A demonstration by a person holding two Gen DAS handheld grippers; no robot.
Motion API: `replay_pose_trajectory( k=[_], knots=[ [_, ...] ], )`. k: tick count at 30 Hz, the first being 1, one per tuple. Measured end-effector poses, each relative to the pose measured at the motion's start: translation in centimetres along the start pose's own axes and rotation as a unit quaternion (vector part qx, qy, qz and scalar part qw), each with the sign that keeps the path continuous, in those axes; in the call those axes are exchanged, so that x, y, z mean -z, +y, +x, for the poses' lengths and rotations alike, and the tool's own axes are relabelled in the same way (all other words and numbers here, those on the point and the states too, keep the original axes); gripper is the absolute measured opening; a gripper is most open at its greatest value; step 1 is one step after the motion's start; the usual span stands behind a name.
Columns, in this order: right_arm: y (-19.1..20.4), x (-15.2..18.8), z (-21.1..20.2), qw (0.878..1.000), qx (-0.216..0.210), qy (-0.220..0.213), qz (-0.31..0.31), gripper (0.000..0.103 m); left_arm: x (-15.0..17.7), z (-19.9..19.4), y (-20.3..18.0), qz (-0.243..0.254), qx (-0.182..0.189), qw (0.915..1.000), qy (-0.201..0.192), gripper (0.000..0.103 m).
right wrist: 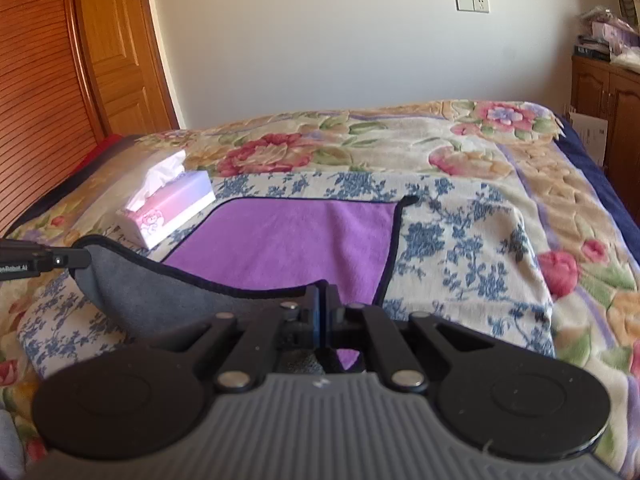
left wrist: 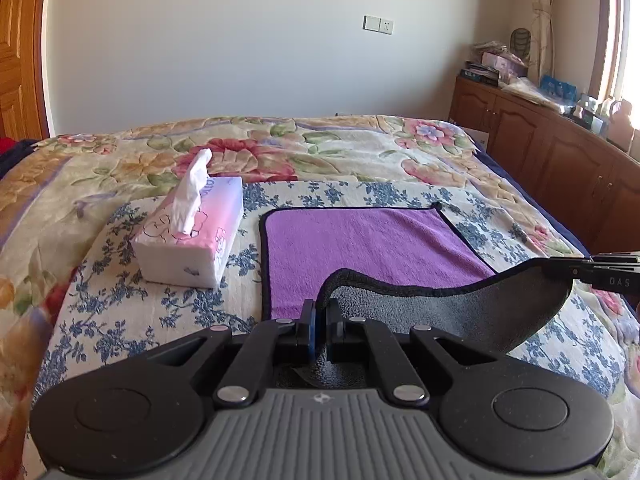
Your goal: Fold towel
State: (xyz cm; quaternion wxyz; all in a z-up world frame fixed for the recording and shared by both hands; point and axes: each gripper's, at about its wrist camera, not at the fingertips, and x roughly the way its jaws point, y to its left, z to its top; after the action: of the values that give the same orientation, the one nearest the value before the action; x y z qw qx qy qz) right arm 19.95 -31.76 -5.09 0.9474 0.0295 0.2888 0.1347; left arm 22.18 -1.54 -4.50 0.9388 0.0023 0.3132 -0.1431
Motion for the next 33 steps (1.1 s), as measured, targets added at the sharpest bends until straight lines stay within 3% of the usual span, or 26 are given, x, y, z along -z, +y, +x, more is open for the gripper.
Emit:
replay_pose_trajectory(
  k=[33],
  knots=[
    [-1.3,-5.8,3.1,0.999,0.003,-0.040,-0.028,0.003,-7.0,2.5,1.0,0.017,-0.016,0.9994,-0.027,0.005]
  ],
)
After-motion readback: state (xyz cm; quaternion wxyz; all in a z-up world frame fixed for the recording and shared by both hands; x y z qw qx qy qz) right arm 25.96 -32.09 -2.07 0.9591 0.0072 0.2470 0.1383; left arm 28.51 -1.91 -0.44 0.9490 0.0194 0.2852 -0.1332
